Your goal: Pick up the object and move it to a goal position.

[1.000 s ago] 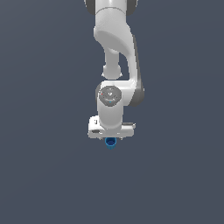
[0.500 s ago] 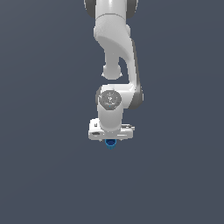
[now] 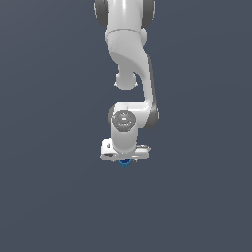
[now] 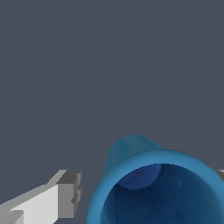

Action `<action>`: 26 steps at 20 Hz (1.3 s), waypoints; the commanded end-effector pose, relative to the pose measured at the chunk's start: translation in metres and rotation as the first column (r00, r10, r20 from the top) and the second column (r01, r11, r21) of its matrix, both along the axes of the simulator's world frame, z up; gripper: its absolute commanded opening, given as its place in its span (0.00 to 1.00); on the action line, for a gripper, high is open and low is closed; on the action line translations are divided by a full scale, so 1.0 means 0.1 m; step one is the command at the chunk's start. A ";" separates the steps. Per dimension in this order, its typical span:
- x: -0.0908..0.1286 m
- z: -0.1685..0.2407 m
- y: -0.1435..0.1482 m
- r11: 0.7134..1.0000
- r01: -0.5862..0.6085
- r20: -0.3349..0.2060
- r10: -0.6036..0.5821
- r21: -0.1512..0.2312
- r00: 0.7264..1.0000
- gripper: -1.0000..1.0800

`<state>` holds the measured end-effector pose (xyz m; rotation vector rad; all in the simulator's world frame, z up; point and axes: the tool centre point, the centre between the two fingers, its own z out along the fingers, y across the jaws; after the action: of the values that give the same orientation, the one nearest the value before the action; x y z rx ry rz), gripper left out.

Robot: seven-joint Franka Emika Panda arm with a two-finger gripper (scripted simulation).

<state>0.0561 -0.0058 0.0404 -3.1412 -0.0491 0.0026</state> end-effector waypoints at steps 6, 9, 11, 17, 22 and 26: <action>0.01 0.00 0.00 1.000 0.000 0.002 0.000 0.000 1.000 0.00; 0.01 0.00 0.00 1.000 0.000 0.002 0.000 0.000 1.000 0.00; 0.01 0.00 0.00 1.000 0.000 0.001 0.000 0.000 1.000 0.00; 0.01 0.12 -0.06 1.000 0.000 0.001 0.000 0.000 1.000 0.00; 0.02 0.41 -0.20 1.000 0.000 0.001 0.000 0.000 1.000 0.00; 0.03 0.75 -0.36 1.000 0.000 0.001 0.000 0.000 1.000 0.00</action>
<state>0.0582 -0.0353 0.1008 -3.1409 -0.0497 0.0047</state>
